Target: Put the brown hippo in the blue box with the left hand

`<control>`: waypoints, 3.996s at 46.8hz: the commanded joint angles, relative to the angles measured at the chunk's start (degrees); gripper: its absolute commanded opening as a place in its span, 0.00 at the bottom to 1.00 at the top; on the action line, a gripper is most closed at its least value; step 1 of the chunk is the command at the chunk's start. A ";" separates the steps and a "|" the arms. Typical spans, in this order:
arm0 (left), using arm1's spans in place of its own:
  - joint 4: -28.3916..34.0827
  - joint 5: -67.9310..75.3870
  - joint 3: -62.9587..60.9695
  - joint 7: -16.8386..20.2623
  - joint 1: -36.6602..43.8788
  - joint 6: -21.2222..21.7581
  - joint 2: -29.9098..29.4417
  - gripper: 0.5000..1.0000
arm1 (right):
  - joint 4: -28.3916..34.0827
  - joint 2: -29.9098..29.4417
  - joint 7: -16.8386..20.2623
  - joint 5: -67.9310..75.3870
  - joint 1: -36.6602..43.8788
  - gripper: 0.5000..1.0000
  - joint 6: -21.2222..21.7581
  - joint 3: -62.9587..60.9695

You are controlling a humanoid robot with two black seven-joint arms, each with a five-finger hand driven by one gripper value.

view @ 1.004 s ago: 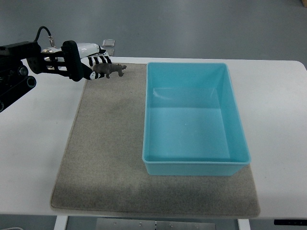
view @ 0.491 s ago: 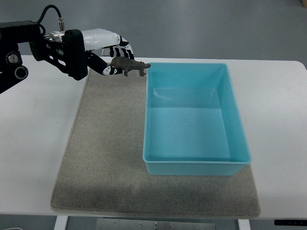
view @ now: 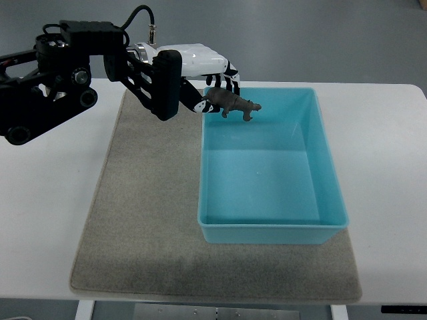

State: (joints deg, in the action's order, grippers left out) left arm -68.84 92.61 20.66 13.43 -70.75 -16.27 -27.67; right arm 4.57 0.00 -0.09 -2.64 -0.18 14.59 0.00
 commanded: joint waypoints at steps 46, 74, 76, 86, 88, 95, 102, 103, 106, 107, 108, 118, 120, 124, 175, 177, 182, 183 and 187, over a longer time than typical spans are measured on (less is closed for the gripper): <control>8.89 1.87 -2.29 0.02 3.16 0.98 11.59 0.81 | 0.00 0.00 0.00 0.00 0.01 0.87 0.00 0.00; 8.37 -25.71 4.91 0.02 3.25 1.41 6.15 0.99 | 0.00 0.00 0.00 0.00 0.01 0.87 0.00 0.00; 8.37 -27.82 5.62 0.02 3.25 1.41 5.44 0.99 | 0.00 0.00 0.00 0.00 0.01 0.87 0.00 0.00; 8.89 -40.39 8.70 0.02 4.65 3.44 2.98 0.99 | 0.00 0.00 0.00 0.00 0.01 0.87 0.00 0.00; 8.89 -42.24 8.61 0.02 4.91 3.35 2.19 0.99 | 0.00 0.00 0.00 0.00 0.01 0.87 0.00 0.00; 8.98 -48.56 8.52 -0.07 6.41 2.65 -0.45 0.99 | 0.00 0.00 0.00 0.00 0.01 0.87 0.00 0.00; 9.95 -58.14 8.17 -0.15 8.08 -0.95 -3.17 0.99 | 0.00 0.00 0.00 0.00 0.01 0.87 0.00 0.00; 10.12 -59.37 8.17 -0.15 8.34 -1.65 -3.61 0.99 | 0.00 0.00 0.00 0.00 0.01 0.87 0.00 0.00; 10.74 -62.45 8.17 -0.24 8.78 -3.41 -4.93 0.99 | 0.00 0.00 0.00 0.00 0.01 0.87 0.00 0.00; 11.09 -63.51 8.17 -0.33 9.04 -4.03 -5.28 0.99 | 0.00 0.00 0.00 0.00 0.01 0.87 0.00 0.00; 11.35 -64.56 8.17 -0.42 9.22 -4.56 -5.63 0.99 | 0.00 0.00 0.00 0.00 0.01 0.87 0.00 0.00; 14.96 -77.83 8.26 -5.33 11.59 -8.87 -5.99 0.99 | 0.00 0.00 0.00 0.00 0.01 0.87 0.00 0.00; 15.48 -80.82 8.26 -6.83 12.21 -9.30 -6.34 1.00 | 0.00 0.00 0.00 0.00 0.01 0.87 0.00 0.00; 16.36 -86.53 8.34 -9.20 13.17 -10.88 -7.04 1.00 | 0.00 0.00 0.00 0.00 0.01 0.87 0.00 0.00; 27.61 -116.78 13.79 -15.97 24.43 -18.73 -6.43 1.00 | 0.00 0.00 0.00 0.00 0.01 0.87 0.00 0.00; 27.53 -116.78 13.88 -15.97 24.43 -18.73 -6.43 1.00 | 0.00 0.00 0.00 0.00 0.01 0.87 0.00 0.00; 27.44 -116.78 13.88 -15.97 24.51 -18.73 -6.34 1.00 | 0.00 0.00 0.00 0.00 0.01 0.87 0.00 0.00; 27.44 -116.78 13.88 -15.97 24.51 -18.73 -6.16 1.00 | 0.00 0.00 0.00 0.00 0.01 0.87 0.00 0.00; 27.44 -116.69 13.79 -15.97 24.51 -18.73 -4.85 1.00 | 0.00 0.00 0.00 0.00 0.01 0.87 0.00 0.00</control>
State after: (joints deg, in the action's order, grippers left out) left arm -41.38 -24.18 34.55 -2.55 -46.24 -35.01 -33.47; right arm 4.57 0.00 -0.09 -2.64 -0.17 14.59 0.00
